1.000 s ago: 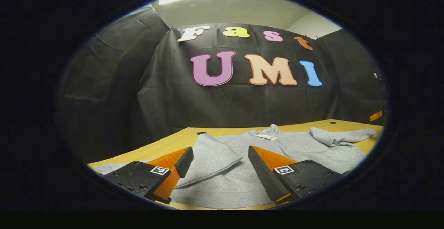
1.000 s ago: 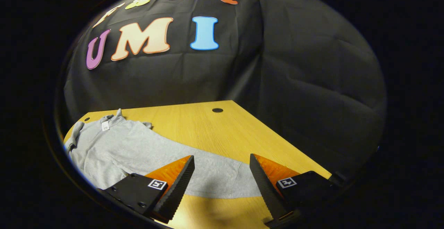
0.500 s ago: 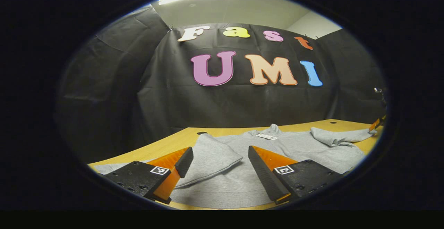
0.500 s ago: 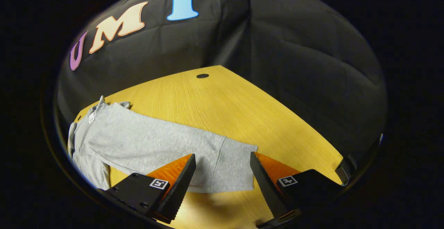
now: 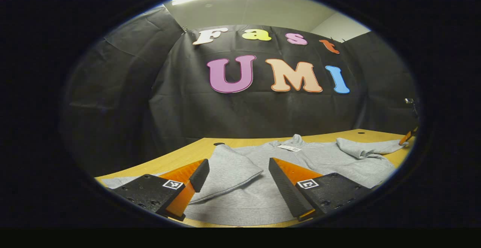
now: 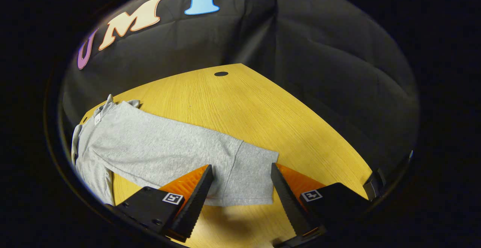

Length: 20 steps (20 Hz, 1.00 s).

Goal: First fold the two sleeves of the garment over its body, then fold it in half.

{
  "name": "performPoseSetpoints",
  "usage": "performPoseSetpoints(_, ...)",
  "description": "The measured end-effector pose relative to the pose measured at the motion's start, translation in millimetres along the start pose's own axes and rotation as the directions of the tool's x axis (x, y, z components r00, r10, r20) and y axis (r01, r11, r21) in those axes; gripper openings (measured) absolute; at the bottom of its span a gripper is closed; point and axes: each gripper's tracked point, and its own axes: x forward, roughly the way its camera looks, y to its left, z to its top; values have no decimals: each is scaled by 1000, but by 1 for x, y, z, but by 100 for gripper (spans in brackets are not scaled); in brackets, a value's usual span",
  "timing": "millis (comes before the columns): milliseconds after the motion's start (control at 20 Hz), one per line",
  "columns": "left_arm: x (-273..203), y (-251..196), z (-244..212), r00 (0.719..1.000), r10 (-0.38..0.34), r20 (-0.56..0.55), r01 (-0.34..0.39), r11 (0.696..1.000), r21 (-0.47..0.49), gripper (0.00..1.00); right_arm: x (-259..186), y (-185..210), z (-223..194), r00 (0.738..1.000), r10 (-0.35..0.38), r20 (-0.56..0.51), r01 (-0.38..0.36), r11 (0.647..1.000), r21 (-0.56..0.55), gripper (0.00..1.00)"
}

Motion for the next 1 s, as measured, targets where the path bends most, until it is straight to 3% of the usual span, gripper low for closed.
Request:
performPoseSetpoints(100,0,0,0,1000,0,0,0,1000,0,94,0,12,-1,1000,30,-4,-30,1000,-4,89)
performPoseSetpoints(200,0,1,0,1000,1,0,-1,1000,0,94,2,21,-2,999,41,0,-41,999,-32,67)
performPoseSetpoints(250,0,1,1,1000,3,0,-3,1000,0,94,1,22,-4,999,48,-3,-48,998,-39,62)
performPoseSetpoints(300,0,0,0,1000,3,0,-3,1000,0,94,-1,25,-3,999,53,1,-53,998,-43,46)
performPoseSetpoints(350,0,0,1,1000,3,0,-3,1000,0,94,-2,30,-5,998,69,-10,-70,997,-43,43)
performPoseSetpoints(400,-1,1,0,1000,3,0,-3,1000,0,94,-4,29,-5,998,68,-5,-68,997,-48,29)
performPoseSetpoints(500,0,1,0,1000,3,0,-3,1000,0,94,-8,32,-8,996,88,-22,-89,994,-56,18)
performPoseSetpoints(650,0,1,1,1000,3,0,-3,1000,0,94,-10,35,-9,993,112,-42,-114,992,-52,13)
performPoseSetpoints(700,0,0,0,1000,3,0,-3,1000,0,94,-10,35,-8,993,113,-41,-115,992,-52,6)
performPoseSetpoints(1000,0,0,0,1000,0,1,0,1000,0,94,-17,43,-4,990,135,-35,-136,991,-12,6)
